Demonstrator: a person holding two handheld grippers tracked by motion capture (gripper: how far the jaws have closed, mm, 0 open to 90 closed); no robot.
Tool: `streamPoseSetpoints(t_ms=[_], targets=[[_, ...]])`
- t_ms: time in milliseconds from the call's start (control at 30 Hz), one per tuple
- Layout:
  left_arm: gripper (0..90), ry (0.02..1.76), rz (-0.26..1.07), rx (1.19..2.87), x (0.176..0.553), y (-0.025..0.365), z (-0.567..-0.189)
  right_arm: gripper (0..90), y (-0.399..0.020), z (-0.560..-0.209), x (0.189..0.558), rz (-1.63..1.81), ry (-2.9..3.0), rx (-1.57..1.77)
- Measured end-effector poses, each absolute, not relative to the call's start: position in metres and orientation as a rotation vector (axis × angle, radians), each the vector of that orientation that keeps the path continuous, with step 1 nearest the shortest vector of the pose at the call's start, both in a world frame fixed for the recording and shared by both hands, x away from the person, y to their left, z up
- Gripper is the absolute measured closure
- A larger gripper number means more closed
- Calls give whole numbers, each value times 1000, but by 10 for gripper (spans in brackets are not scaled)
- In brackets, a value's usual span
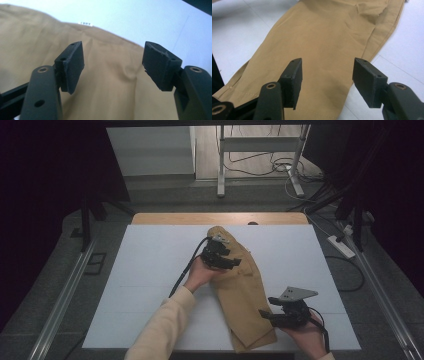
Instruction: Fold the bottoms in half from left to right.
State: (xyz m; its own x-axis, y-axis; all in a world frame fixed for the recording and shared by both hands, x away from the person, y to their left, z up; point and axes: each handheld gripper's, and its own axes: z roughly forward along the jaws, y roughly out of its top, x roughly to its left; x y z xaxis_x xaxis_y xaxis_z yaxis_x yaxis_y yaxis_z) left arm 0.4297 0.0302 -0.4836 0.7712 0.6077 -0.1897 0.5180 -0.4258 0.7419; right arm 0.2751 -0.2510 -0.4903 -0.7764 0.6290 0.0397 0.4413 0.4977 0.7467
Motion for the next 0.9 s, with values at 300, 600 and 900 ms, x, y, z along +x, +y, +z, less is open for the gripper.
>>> streamPoseSetpoints(t_ms=[300,600,900], targets=[[323,816,153,2146,406,59,-482,417,-246,-497,293,1120,2532,942],[317,821,143,2153,388,76,-483,418,-246,-500,309,1102,2531,953],[315,819,150,2144,370,91,-485,431,-240,-502,323,1081,2524,950]])
